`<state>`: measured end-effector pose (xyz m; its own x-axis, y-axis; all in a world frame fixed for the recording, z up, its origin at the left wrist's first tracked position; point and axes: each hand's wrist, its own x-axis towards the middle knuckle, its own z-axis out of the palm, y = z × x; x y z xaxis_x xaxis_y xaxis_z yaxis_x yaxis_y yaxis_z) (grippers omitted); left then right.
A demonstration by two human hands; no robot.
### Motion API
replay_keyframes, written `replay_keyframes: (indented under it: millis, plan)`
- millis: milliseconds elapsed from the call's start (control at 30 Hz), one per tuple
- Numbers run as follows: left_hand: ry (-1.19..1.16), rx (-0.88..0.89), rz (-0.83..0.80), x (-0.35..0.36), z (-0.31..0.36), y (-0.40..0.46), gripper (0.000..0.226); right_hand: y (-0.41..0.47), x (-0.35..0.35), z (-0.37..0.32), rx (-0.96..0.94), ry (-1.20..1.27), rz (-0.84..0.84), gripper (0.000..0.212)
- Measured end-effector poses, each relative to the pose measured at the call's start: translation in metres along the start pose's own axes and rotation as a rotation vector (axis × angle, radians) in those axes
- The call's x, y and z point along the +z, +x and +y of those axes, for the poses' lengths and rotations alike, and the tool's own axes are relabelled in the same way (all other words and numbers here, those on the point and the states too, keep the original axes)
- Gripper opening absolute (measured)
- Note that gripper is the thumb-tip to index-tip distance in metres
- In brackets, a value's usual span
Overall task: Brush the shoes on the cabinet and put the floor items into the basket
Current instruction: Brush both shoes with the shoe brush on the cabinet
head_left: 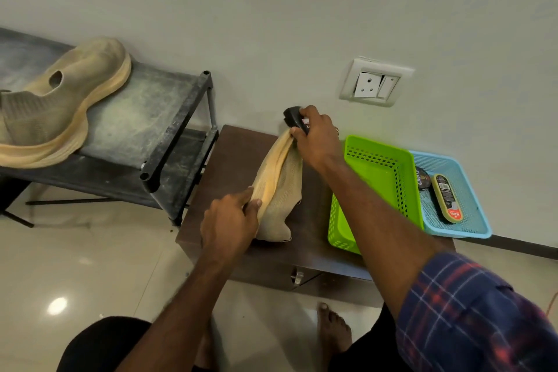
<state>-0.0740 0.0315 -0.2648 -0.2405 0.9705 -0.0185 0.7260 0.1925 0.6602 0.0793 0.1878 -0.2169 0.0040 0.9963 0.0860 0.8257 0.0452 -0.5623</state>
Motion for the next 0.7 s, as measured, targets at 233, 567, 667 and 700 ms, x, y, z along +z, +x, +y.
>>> replay_keyframes:
  millis: [233, 567, 667, 700]
  plan:
    - [-0.026, 0.032, -0.008, -0.003, -0.002, -0.004, 0.032, -0.109, 0.033, -0.008, -0.176, -0.078, -0.091, 0.045]
    - [-0.119, -0.074, -0.039, -0.005, 0.006, -0.004, 0.031, -0.164, 0.024, -0.020, -0.033, 0.126, 0.017, 0.044]
    - [-0.171, -0.171, -0.062, -0.006, 0.006, -0.001, 0.032, -0.174, 0.029, -0.017, -0.031, 0.127, 0.048, 0.044]
    - [-0.202, -0.202, -0.063, -0.007, 0.007, 0.000, 0.035, -0.179, 0.031, -0.016, -0.026, 0.137, 0.046, 0.045]
